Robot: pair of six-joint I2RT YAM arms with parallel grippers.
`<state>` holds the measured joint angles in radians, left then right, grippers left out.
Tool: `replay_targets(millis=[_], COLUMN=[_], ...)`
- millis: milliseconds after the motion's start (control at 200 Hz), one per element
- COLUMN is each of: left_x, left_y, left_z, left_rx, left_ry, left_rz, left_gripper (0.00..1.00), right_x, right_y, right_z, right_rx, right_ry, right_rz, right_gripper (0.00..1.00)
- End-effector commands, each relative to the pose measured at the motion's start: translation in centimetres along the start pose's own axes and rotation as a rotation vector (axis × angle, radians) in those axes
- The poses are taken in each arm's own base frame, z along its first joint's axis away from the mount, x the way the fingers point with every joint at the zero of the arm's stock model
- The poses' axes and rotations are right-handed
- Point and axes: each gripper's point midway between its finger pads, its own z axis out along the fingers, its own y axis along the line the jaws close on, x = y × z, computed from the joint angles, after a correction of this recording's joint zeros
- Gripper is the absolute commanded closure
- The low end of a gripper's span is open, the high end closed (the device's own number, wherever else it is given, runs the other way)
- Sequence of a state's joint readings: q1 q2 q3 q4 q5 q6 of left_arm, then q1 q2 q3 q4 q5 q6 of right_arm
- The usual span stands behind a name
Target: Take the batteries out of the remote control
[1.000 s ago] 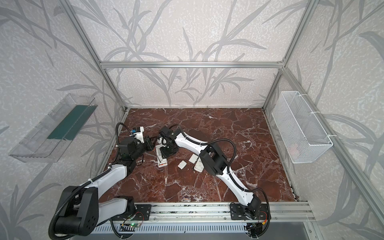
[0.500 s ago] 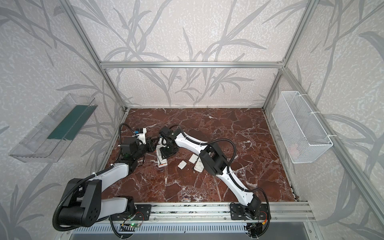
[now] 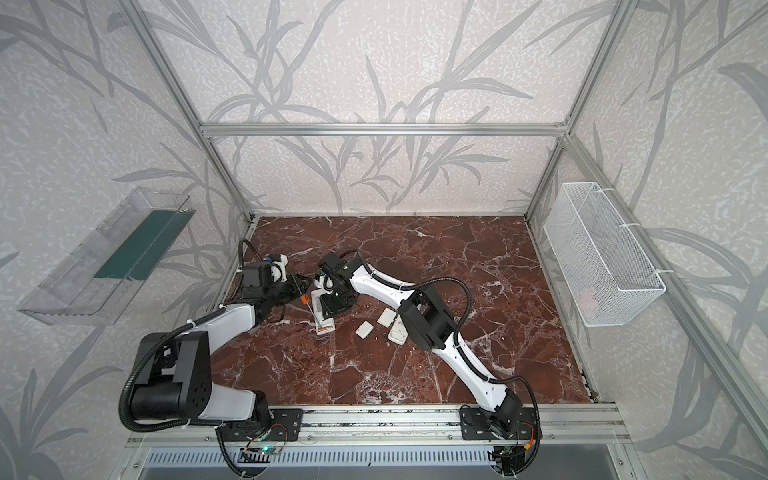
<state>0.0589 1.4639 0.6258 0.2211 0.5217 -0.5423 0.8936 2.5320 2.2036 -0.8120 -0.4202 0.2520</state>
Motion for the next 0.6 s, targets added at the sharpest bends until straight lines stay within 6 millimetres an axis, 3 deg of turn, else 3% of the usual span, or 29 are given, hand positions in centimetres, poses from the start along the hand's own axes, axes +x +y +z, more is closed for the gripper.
replay_targets(millis=[0,275,595], left_x=[2.5,1.6,1.3], left_y=[0.4,0.3,-0.8], left_z=[0.7,0.6,-1.9], left_rx=[0.069,0.110,0.096], left_ry=[0.087,0.031,-0.012], left_rz=[-0.169,-0.247,-0.250], left_gripper=[1.00,1.00,1.00], right_x=[4.5,4.8,4.5], right_y=[-3.8,-3.8,-3.7], right_z=[3.5,3.5,3.7], right_rx=[0.122,0.130,0.132], right_ry=[0.148,0.153,0.146], right_rz=[0.037,0.036,0.031], right_gripper=[0.65,0.65,0.64])
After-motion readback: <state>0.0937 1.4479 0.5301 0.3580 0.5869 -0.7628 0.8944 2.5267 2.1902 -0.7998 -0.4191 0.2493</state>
